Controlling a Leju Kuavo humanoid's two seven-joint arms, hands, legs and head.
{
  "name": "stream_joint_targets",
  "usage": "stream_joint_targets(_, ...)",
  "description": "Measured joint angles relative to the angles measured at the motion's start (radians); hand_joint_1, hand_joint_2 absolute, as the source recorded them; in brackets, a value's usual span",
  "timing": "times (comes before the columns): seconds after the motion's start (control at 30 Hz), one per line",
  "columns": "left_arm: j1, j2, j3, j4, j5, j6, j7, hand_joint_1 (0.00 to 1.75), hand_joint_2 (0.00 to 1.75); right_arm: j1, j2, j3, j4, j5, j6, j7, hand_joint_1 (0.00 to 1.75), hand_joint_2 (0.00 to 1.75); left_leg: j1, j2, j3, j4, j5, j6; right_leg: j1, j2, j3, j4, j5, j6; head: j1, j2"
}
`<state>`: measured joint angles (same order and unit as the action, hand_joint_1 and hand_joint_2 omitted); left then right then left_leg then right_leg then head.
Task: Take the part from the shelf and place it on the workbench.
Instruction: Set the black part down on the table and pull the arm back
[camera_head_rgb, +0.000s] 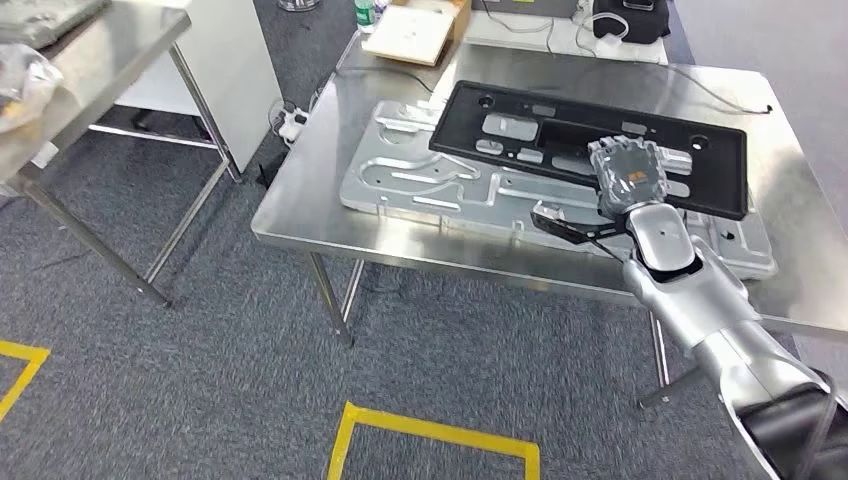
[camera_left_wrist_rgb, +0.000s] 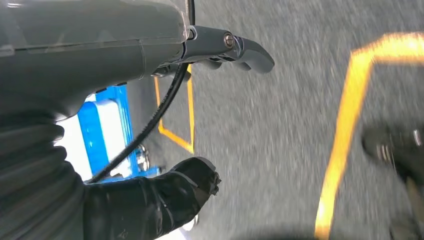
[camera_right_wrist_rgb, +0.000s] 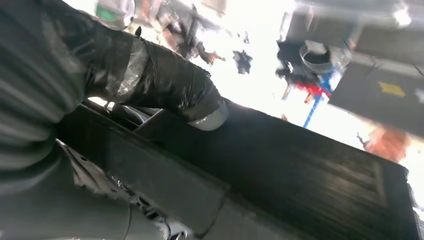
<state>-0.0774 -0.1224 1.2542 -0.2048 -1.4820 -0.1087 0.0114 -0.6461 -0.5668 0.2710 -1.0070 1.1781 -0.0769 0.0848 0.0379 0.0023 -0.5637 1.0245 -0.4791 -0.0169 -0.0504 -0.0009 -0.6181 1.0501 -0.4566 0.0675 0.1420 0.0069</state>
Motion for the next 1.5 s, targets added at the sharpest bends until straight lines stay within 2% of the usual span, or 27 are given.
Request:
stream_joint_targets(0.03, -0.001, -0.002, 0.000, 0.000, 0.000, 0.000, 0.000, 0.00, 1.75, 0.003, 0.000, 0.001, 0.000, 0.000, 0.000, 0.000, 1.75, 1.75, 0.002, 0.000, 0.003, -0.002, -0.002, -0.005, 0.001, 0.003, -0.001, 0.004, -0.004, -0.016, -0.001, 0.000)
stream_joint_targets(0.07, -0.002, -0.003, 0.000, 0.001, 0.000, -0.001, 0.000, 0.00, 1.75, 0.005, 0.000, 0.002, -0.001, 0.000, 0.000, 0.000, 1.75, 1.75, 0.004, 0.001, 0.005, 0.001, -0.007, -0.008, 0.002, 0.004, 0.001, 0.006, -0.007, -0.027, -0.002, 0.000)
stream_joint_targets(0.13, -0.003, -0.005, 0.000, 0.001, 0.000, -0.001, 0.000, 0.00, 1.75, 0.003, 0.000, 0.002, -0.004, 0.000, 0.000, 0.000, 1.75, 1.75, 0.006, 0.002, -0.016, 0.052, -0.034, -0.010, 0.006, 0.006, 0.010, 0.006, -0.015, -0.046, -0.002, 0.000)
stream_joint_targets(0.17, -0.002, -0.005, 0.000, 0.001, 0.000, -0.001, 0.000, 0.00, 1.75, 0.002, 0.000, 0.002, -0.005, -0.001, 0.000, 0.000, 1.75, 1.75, 0.004, 0.002, -0.046, 0.110, -0.058, -0.008, 0.009, 0.006, 0.016, 0.005, -0.020, -0.054, -0.002, 0.000)
stream_joint_targets(0.23, -0.002, -0.005, 0.000, 0.001, 0.000, -0.001, 0.000, 0.00, 1.75, 0.002, 0.001, 0.002, -0.005, -0.001, 0.000, 0.000, 1.75, 1.75, -0.004, 0.002, -0.132, 0.249, -0.100, 0.000, 0.020, 0.007, 0.025, 0.005, -0.029, -0.067, -0.002, 0.000)
stream_joint_targets(0.27, -0.001, -0.005, 0.000, 0.001, 0.000, -0.001, 0.000, 0.00, 1.75, 0.004, 0.002, 0.002, -0.005, -0.001, 0.000, 0.000, 1.75, 1.75, -0.010, 0.002, -0.167, 0.295, -0.104, 0.007, 0.027, 0.008, 0.030, 0.005, -0.035, -0.072, -0.002, 0.000)
stream_joint_targets(0.3, 0.000, -0.005, 0.000, 0.001, 0.001, -0.001, -0.001, 0.00, 1.75, 0.005, 0.003, 0.002, -0.005, -0.001, 0.001, 0.000, 1.75, 1.75, -0.017, 0.001, -0.186, 0.305, -0.088, 0.017, 0.035, 0.009, 0.038, 0.005, -0.041, -0.076, -0.002, 0.000)
stream_joint_targets(0.33, 0.001, -0.005, 0.000, 0.001, 0.001, -0.001, -0.001, 0.00, 1.75, 0.005, 0.004, 0.002, -0.006, -0.002, 0.001, 0.000, 1.75, 1.75, -0.026, 0.000, -0.185, 0.276, -0.051, 0.032, 0.043, 0.011, 0.047, 0.004, -0.047, -0.080, -0.002, 0.000)
stream_joint_targets(0.4, 0.004, -0.002, 0.000, 0.001, 0.001, -0.001, -0.001, 0.00, 1.75, 0.005, 0.005, 0.002, -0.005, -0.005, 0.001, 0.000, 1.75, 1.75, -0.047, -0.006, -0.146, 0.155, 0.040, 0.076, 0.055, 0.013, 0.067, 0.001, -0.062, -0.084, -0.001, 0.000)
stream_joint_targets(0.43, 0.005, -0.001, 0.000, 0.001, 0.002, -0.001, -0.002, 0.00, 1.75, 0.004, 0.005, 0.003, -0.005, -0.007, 0.002, 0.000, 1.75, 1.75, -0.056, -0.008, -0.122, 0.098, 0.067, 0.096, 0.058, 0.015, 0.075, -0.002, -0.068, -0.084, -0.001, 0.000)
stream_joint_targets(0.47, 0.005, 0.001, 0.000, 0.002, 0.002, -0.001, -0.002, 0.00, 1.75, 0.004, 0.006, 0.003, -0.004, -0.008, 0.003, 0.000, 1.75, 1.75, -0.063, -0.010, -0.104, 0.059, 0.075, 0.110, 0.057, 0.016, 0.079, -0.006, -0.072, -0.082, 0.000, 0.000)
stream_joint_targets(0.5, 0.005, 0.002, 0.000, 0.002, 0.003, -0.002, -0.002, 0.00, 1.75, 0.006, 0.007, 0.003, -0.003, -0.010, 0.004, 0.000, 1.75, 1.75, -0.067, -0.009, -0.093, 0.037, 0.068, 0.118, 0.055, 0.016, 0.081, -0.008, -0.070, -0.078, 0.000, 0.000)
stream_joint_targets(0.53, 0.003, 0.001, 0.000, 0.002, 0.003, -0.002, -0.002, 0.00, 1.75, 0.008, 0.007, 0.003, -0.004, -0.011, 0.004, 0.000, 1.75, 1.75, -0.069, -0.007, -0.081, 0.015, 0.063, 0.119, 0.053, 0.017, 0.084, -0.012, -0.065, -0.073, -0.001, 0.000)
stream_joint_targets(0.6, 0.002, 0.001, 0.000, 0.002, 0.004, -0.002, -0.002, 0.00, 1.75, 0.015, 0.005, 0.003, -0.006, -0.012, 0.005, -0.001, 1.75, 1.75, -0.065, -0.005, -0.048, -0.027, 0.062, 0.118, 0.051, 0.012, 0.091, -0.010, -0.060, -0.065, -0.001, 0.000)
stream_joint_targets(0.67, 0.003, 0.001, 0.000, 0.002, 0.004, -0.002, -0.002, 0.00, 1.75, 0.011, 0.004, 0.004, -0.006, -0.011, 0.006, 0.000, 1.75, 1.75, -0.059, -0.004, -0.014, -0.056, 0.062, 0.110, 0.046, 0.009, 0.067, 0.040, -0.075, -0.056, -0.001, 0.000)
stream_joint_targets(0.77, 0.004, 0.000, 0.000, 0.002, 0.004, -0.003, -0.002, 0.00, 1.75, 0.009, 0.004, 0.004, -0.004, -0.011, 0.008, 0.001, 1.75, 1.75, -0.052, -0.005, 0.013, -0.062, 0.044, 0.097, 0.032, 0.007, -0.039, 0.190, -0.127, -0.033, -0.001, 0.000)
stream_joint_targets(0.8, 0.004, -0.001, 0.000, 0.002, 0.005, -0.003, -0.002, 0.00, 1.75, 0.012, 0.004, 0.005, -0.002, -0.011, 0.009, 0.001, 1.75, 1.75, -0.049, -0.006, 0.022, -0.061, 0.035, 0.091, 0.025, 0.006, -0.065, 0.207, -0.128, -0.024, -0.001, 0.000)
stream_joint_targets(0.83, 0.004, -0.001, 0.000, 0.002, 0.005, -0.004, -0.001, 0.00, 1.75, 0.014, 0.004, 0.006, 0.000, -0.011, 0.011, 0.000, 1.75, 1.75, -0.044, -0.007, 0.033, -0.057, 0.025, 0.084, 0.019, 0.005, -0.075, 0.191, -0.108, -0.015, -0.001, 0.000)
stream_joint_targets(0.9, 0.004, -0.002, 0.001, 0.002, 0.007, -0.005, 0.002, 0.00, 1.75, 0.015, 0.005, 0.009, 0.003, -0.011, 0.013, -0.001, 1.75, 1.75, -0.035, -0.007, 0.052, -0.044, -0.001, 0.069, 0.007, -0.001, -0.058, 0.084, -0.017, 0.001, -0.001, 0.000)
stream_joint_targets(0.93, 0.005, -0.002, 0.001, 0.002, 0.008, -0.006, 0.004, 0.00, 1.75, 0.014, 0.007, 0.010, 0.007, -0.011, 0.015, -0.002, 1.75, 1.75, -0.031, -0.007, 0.058, -0.034, -0.013, 0.060, 0.007, -0.005, -0.052, 0.035, 0.017, 0.003, 0.000, 0.000)
stream_joint_targets(0.97, 0.005, -0.002, 0.001, 0.002, 0.008, -0.006, 0.006, 0.00, 1.75, 0.013, 0.009, 0.012, 0.010, -0.012, 0.016, -0.003, 1.75, 1.75, -0.029, -0.007, 0.059, -0.025, -0.025, 0.050, 0.010, -0.008, -0.049, 0.005, 0.043, -0.005, 0.000, 0.000)
stream_joint_targets(1.03, 0.004, -0.002, 0.002, 0.002, 0.010, -0.007, 0.008, 0.00, 1.75, 0.013, 0.014, 0.016, 0.016, -0.012, 0.018, -0.005, 1.75, 1.75, -0.029, -0.006, 0.057, -0.013, -0.039, 0.035, 0.020, -0.008, -0.056, 0.001, 0.045, -0.031, 0.001, 0.000)
stream_joint_targets(1.07, 0.003, -0.002, 0.002, 0.003, 0.011, -0.008, 0.008, 0.00, 1.75, 0.014, 0.017, 0.018, 0.018, -0.012, 0.018, -0.007, 1.75, 1.75, -0.030, -0.005, 0.057, -0.012, -0.046, 0.033, 0.021, -0.007, -0.054, 0.004, 0.049, -0.043, 0.002, 0.000)
stream_joint_targets(1.1, 0.003, -0.002, 0.002, 0.003, 0.012, -0.010, 0.006, 0.00, 1.75, 0.015, 0.022, 0.020, 0.021, -0.013, 0.018, -0.007, 1.75, 1.75, -0.030, -0.004, 0.059, -0.014, -0.051, 0.038, 0.020, -0.005, -0.054, 0.004, 0.047, -0.047, 0.002, 0.000)
stream_joint_targets(1.2, -0.001, -0.002, 0.002, 0.003, 0.013, -0.015, -0.003, 0.00, 1.75, 0.014, 0.040, 0.026, 0.036, -0.013, 0.015, -0.005, 1.75, 1.75, -0.030, -0.001, 0.066, -0.025, -0.054, 0.056, 0.021, 0.001, -0.051, 0.004, 0.042, -0.053, 0.001, 0.000)
stream_joint_targets(1.43, -0.003, -0.002, 0.002, 0.003, 0.015, -0.019, -0.013, 0.00, 1.75, 0.025, 0.081, 0.041, 0.103, -0.019, -0.002, -0.011, 1.75, 1.75, -0.028, 0.000, 0.073, -0.038, -0.053, 0.054, 0.025, 0.002, -0.049, 0.004, 0.036, -0.062, 0.001, 0.000)
stream_joint_targets(1.5, -0.003, -0.002, 0.002, 0.003, 0.016, -0.024, -0.015, 0.00, 1.75, 0.025, 0.089, 0.046, 0.119, -0.020, -0.002, -0.014, 1.75, 1.75, -0.027, 0.000, 0.073, -0.038, -0.053, 0.043, 0.026, 0.002, -0.048, 0.005, 0.036, -0.063, 0.001, 0.000)
